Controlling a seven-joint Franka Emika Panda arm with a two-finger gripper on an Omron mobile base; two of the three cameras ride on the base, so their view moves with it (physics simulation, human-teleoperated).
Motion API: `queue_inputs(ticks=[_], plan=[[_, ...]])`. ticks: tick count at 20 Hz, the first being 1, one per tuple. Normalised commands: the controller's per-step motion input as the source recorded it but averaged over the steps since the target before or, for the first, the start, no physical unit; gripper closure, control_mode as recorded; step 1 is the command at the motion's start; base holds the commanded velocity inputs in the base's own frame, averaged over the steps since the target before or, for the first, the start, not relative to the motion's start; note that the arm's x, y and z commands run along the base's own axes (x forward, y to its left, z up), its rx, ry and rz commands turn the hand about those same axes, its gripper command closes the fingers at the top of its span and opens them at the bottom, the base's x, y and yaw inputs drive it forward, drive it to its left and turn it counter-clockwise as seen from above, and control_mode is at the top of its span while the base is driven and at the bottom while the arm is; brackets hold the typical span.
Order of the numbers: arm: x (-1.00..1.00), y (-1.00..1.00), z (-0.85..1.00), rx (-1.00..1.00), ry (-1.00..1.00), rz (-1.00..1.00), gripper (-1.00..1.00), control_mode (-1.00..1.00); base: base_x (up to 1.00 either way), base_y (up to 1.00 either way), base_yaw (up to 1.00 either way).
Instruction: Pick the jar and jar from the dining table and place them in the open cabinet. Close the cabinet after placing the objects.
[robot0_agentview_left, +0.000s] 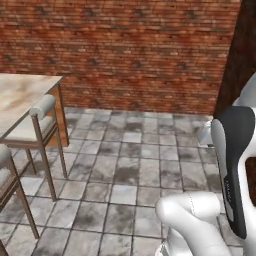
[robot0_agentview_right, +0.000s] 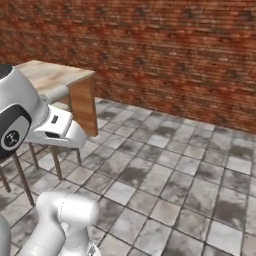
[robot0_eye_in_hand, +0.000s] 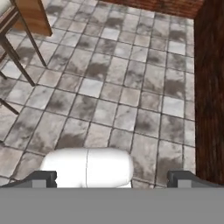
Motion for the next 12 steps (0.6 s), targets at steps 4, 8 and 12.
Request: queue_inputs(ticks=[4,8,12], plan=[[0.0,0.0,0.0,0.0,0.0,0.0,-1.0,1.0,0.87,-0.27,0.43],[0.0,0.0,0.0,0.0,0.0,0.0,-1.0,1.0,0.78,-0.28,0.42],[0.0,0.0,0.0,0.0,0.0,0.0,-1.0,1.0,0.7,-0.29,0.43]])
